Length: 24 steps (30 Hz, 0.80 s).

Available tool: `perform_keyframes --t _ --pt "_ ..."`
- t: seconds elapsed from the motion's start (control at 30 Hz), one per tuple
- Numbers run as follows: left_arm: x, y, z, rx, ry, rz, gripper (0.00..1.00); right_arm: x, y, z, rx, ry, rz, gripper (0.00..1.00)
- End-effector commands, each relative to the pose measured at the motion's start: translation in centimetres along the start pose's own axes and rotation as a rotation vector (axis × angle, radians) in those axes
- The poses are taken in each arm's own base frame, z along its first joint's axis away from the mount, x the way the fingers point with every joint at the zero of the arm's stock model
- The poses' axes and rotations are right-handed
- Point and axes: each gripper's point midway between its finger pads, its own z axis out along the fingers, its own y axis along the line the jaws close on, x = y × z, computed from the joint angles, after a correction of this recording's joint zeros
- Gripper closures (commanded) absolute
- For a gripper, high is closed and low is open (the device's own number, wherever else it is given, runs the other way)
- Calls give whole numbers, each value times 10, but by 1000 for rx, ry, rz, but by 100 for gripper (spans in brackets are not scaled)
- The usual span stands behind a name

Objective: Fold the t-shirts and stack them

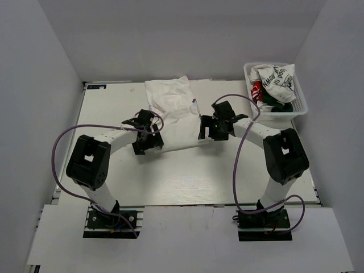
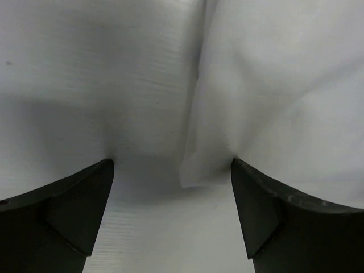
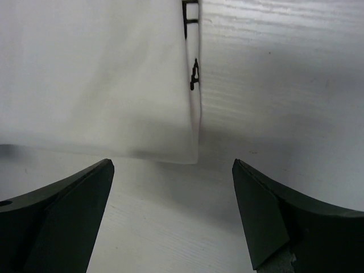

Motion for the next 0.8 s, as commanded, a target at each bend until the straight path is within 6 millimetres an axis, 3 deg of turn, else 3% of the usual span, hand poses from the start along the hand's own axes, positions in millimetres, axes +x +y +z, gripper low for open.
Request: perform_keyframes --t 0.0,0.07,0.17,0.2,0.37,0.4,0.43,0.5,0.57,0.6,0.63,0.7,0.73,0.77 --pt "4 -13 -1 92 -5 -27 5 1 4 8 -58 -13 19 10" --pt "13 -13 4 93 17 -18 14 4 5 11 -74 -3 24 12" --pt "19 -9 12 78 34 -16 38 7 0 20 -69 6 43 21" --pt "22 -10 13 84 51 -16 52 9 1 21 -76 19 46 25" --pt "28 -14 18 130 58 2 74 18 0 25 -85 32 61 60" --pt "31 -12 19 128 61 2 78 13 0 26 -88 9 58 60" --pt "30 -13 21 127 62 2 90 10 -2 29 -84 -7 60 61" --pt "22 -17 20 124 49 11 99 4 -2 31 -77 -24 55 63" --pt "18 -19 19 130 41 23 100 3 -5 35 -64 -22 49 74" --pt "18 -18 19 130 40 37 100 4 -4 33 -61 -21 47 91" --pt "17 -22 14 151 35 37 100 7 -6 30 -57 -26 39 100" --pt "18 -24 -1 178 8 58 100 0 -3 16 -59 -74 17 100" --pt "22 -25 -15 195 -3 85 100 12 -8 8 -54 -75 13 100" --pt "27 -18 -13 168 9 85 100 21 -12 10 -47 -58 15 100"
